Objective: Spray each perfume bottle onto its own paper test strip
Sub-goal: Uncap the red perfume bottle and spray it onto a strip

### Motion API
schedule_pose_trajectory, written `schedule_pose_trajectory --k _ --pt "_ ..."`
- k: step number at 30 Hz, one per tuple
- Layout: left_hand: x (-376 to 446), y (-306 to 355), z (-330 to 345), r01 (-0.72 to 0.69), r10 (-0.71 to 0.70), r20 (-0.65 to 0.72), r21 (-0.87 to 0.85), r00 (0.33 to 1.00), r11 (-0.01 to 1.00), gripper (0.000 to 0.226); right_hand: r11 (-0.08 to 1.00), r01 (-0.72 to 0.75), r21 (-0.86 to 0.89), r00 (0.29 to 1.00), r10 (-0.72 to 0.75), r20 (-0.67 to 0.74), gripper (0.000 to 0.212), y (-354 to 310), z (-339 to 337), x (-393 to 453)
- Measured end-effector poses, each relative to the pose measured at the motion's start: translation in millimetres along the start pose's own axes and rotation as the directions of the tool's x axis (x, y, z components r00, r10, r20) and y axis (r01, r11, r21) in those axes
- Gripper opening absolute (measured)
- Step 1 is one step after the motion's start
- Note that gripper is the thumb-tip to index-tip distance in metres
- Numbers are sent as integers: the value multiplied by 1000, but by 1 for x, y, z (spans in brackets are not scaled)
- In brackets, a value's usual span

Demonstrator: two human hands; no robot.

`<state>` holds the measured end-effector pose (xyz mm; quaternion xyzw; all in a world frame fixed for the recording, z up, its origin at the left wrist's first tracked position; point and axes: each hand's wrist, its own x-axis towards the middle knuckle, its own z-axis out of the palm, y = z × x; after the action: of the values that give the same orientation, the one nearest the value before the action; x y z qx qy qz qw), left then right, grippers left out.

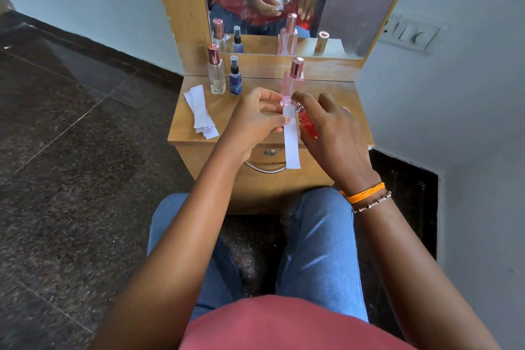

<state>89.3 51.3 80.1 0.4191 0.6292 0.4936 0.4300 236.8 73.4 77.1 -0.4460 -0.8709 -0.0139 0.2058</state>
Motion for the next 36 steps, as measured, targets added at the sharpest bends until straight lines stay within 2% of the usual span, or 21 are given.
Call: schedule_pose_trajectory --k 3,6,11,14,18,23,30,34,36 --pt "1 -3 1 25 -25 3 -14 1000 1000 31 997 -22 68 1000 22 -12 51 2 -1 0" --pt "2 -8 2 38 -38 3 -18 999 999 23 972 -78 223 994 94 -62 55 6 -1 -2" --pt "7 -15 11 -13 13 -26 -3 1000 1000 17 903 -164 396 963 233 -134 55 18 5 -5" --pt "14 -17 24 -70 76 -53 100 996 992 11 874 -195 445 943 292 -159 53 25 6 -7" --pt "26 -18 43 -125 148 -63 286 987 950 16 838 -209 504 920 344 -190 52 30 3 -9" --pt "34 -24 61 -177 218 -53 416 975 892 22 809 -202 552 913 359 -192 48 31 3 -12" --pt "39 -32 70 -223 315 -42 620 948 752 21 785 -224 577 908 383 -169 49 30 9 -16" --pt "33 -36 71 -205 387 -57 772 920 601 8 783 -228 579 903 393 -176 49 32 11 -15" --pt "29 -38 71 -205 419 -42 824 907 527 14 782 -233 578 901 397 -173 50 34 13 -16"
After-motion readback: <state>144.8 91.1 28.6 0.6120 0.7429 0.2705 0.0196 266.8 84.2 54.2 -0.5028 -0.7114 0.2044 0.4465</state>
